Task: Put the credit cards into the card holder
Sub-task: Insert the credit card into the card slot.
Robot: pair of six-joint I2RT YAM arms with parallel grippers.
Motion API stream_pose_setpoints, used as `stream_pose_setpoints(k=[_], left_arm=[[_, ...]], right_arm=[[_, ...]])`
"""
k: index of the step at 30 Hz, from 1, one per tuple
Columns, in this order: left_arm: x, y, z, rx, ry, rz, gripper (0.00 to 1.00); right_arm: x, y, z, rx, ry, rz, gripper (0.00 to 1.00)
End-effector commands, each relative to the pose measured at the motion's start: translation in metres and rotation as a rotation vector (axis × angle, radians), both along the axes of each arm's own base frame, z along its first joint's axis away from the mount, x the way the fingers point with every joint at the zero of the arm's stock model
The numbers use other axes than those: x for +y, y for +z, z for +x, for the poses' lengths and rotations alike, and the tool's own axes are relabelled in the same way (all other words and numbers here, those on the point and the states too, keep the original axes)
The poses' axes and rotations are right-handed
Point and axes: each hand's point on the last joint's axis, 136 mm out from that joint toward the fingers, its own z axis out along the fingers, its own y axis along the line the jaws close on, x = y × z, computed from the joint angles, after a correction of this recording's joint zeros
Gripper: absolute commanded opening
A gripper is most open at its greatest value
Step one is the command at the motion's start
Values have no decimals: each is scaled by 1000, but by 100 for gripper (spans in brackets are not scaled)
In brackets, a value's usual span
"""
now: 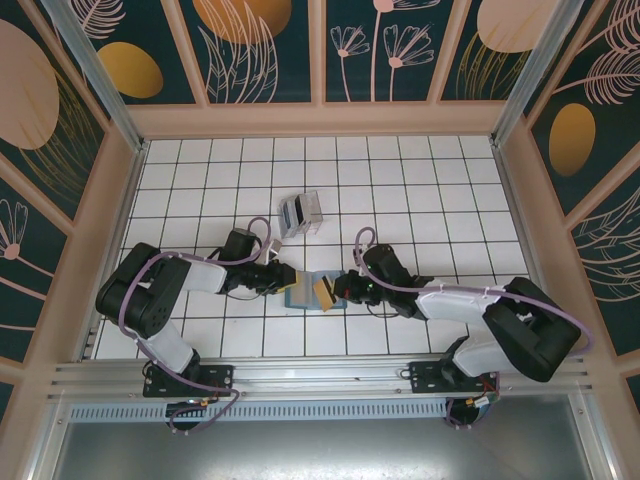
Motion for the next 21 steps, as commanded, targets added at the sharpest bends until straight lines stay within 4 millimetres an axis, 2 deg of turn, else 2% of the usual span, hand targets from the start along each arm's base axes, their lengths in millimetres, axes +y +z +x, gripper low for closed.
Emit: stream_pose_setpoints(k=[1,5,6,9,21], left_arm=[[5,-14,-5,35,-1,55,26],[4,-14,-4,32,-4,59,26],[5,-20,-6,53,-5,68,25],[4,-21,-6,62,-12,65,14],[1,-22,-1,64,-24,73,13]], right_arm=[[2,2,1,2,8,45,0],[7,0,1,7,38,77,0],[10,3,1,0,49,100,0],[12,5,1,-13,50,140,0],[7,-9,6,16,15,147,0]])
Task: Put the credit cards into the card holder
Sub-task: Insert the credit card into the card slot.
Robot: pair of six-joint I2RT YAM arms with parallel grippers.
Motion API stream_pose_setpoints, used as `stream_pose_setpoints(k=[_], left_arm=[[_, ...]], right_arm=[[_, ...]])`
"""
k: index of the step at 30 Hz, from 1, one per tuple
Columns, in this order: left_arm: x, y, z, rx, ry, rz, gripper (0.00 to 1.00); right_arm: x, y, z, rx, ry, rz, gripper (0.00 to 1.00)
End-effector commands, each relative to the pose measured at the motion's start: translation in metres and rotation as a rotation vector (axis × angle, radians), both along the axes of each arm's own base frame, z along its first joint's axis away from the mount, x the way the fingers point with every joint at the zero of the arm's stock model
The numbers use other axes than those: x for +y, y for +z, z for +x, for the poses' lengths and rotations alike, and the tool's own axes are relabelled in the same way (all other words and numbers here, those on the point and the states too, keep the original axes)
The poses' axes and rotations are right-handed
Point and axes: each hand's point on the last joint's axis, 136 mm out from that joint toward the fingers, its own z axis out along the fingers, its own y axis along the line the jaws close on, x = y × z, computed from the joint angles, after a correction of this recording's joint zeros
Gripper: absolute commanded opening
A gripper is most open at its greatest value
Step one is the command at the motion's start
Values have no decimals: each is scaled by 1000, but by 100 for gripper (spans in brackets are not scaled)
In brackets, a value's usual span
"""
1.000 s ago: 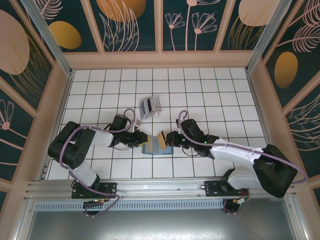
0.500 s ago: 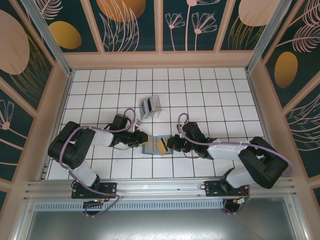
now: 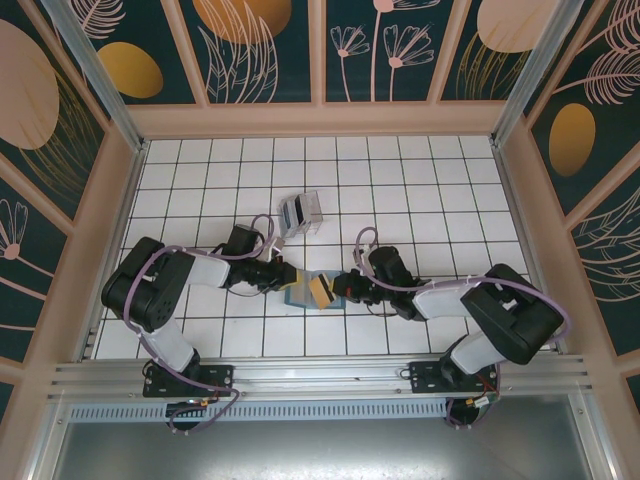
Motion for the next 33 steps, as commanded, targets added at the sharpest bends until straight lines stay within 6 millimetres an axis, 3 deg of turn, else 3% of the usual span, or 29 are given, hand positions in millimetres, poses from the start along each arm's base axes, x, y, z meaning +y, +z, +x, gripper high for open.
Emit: stream_pose_setpoints(k=[1,7,11,14,18,26,33], left_arm=[[7,-20,-6,44,6,74,13],[6,-19,-6,43,4,73,16],[8,-19,-7,39,9,83,28],[9,-19,-12,44,11,75,31],[11,-18,-14,46,9,75,31],[14,-22,-20,56,10,91,26],[13,-21,-20,57,12,79,25]], right_arm=[[1,-3,1,6,-3,21,0],[-1,-11,7,31,-53,14,0],[-4,-20,12,75,-98,-23,0],[3,-23,11,102,-98,-24,0],[13,-24,7,96,-114,-43,0],[1,-27,8,96,-248,-41,0],[8,-24,11,69,-261,-48,0]])
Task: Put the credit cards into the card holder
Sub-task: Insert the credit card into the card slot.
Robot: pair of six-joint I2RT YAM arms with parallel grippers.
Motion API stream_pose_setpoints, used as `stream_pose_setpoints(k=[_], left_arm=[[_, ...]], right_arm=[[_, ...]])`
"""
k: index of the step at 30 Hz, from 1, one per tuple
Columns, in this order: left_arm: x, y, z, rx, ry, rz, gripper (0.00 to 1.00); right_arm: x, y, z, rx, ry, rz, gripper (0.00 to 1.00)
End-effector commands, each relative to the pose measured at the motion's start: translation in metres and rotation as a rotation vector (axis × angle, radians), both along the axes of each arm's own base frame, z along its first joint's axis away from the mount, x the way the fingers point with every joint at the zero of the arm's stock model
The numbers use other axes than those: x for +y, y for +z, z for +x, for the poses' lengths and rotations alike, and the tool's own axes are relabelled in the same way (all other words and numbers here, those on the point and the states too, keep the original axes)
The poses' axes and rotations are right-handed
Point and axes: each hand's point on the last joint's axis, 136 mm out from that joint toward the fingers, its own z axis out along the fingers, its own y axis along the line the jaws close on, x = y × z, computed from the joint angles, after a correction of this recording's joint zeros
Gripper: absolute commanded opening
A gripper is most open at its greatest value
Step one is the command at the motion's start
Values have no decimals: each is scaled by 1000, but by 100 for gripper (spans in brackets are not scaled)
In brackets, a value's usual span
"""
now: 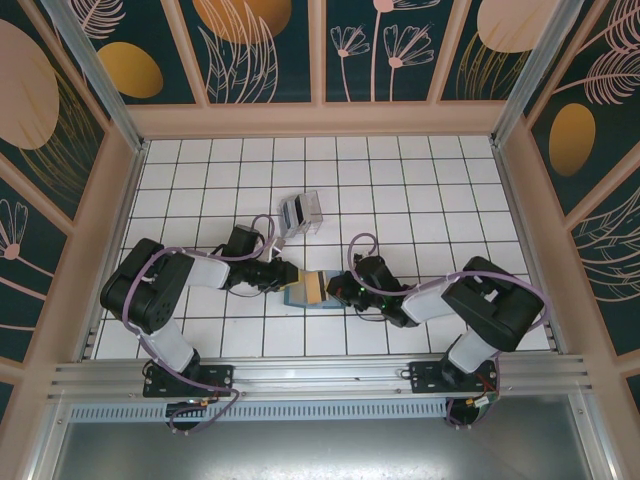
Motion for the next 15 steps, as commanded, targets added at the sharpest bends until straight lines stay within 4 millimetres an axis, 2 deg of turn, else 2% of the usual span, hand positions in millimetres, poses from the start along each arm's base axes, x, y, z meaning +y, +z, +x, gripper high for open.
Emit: stream_pose_setpoints(k=[1,9,15], left_arm=[[13,-22,-19,80,17,79,25],[13,-22,-20,85,19,73,25],[12,-20,-19,85,22,62,26]], right_arm=[[0,-2,3,-8,-40,-21,0],[18,0,2,-20,-22,-12,0],[39,5,-2,-23,18,4,4]])
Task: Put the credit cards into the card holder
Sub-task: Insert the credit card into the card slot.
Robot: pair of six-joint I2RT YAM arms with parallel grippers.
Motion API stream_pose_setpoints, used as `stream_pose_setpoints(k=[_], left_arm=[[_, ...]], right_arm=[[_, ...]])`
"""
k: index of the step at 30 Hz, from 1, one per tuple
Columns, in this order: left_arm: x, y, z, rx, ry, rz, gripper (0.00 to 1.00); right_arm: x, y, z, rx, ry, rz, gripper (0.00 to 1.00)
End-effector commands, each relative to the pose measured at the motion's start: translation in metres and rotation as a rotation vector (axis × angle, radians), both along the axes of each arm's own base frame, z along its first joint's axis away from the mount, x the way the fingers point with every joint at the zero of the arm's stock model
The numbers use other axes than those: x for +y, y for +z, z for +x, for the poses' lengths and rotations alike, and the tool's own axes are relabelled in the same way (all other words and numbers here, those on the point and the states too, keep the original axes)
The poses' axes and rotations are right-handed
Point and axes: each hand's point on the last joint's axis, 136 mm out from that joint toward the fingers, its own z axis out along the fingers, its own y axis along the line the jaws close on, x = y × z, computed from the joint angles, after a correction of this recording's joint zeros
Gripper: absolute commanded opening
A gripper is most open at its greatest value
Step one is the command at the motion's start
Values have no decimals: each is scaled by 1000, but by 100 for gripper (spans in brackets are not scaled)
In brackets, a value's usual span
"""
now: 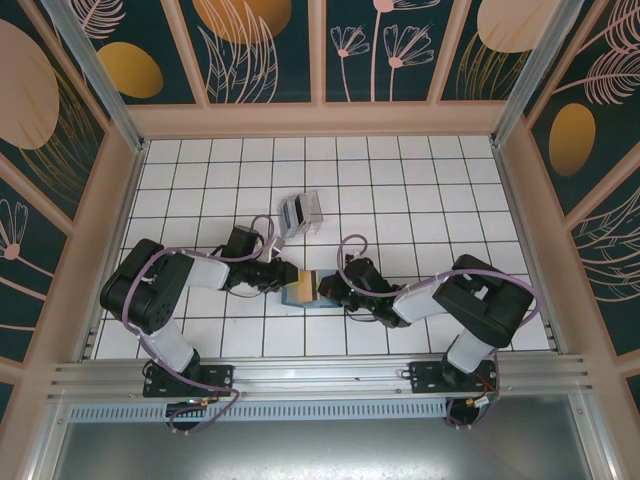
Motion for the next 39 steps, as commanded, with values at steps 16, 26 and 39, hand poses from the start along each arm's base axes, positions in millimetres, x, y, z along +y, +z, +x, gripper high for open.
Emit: stream_pose_setpoints(k=[16,26,39], left_arm=[[10,-10,-10,68,39,55,45],[8,-4,-1,63,70,36,46],[32,-7,7,-13,102,196,41]], right_arm=[[17,7,-8,-52,79,-125,26],[37,8,-4,-94,140,-177,30],[-5,21,-11,-157,80,-322,43]])
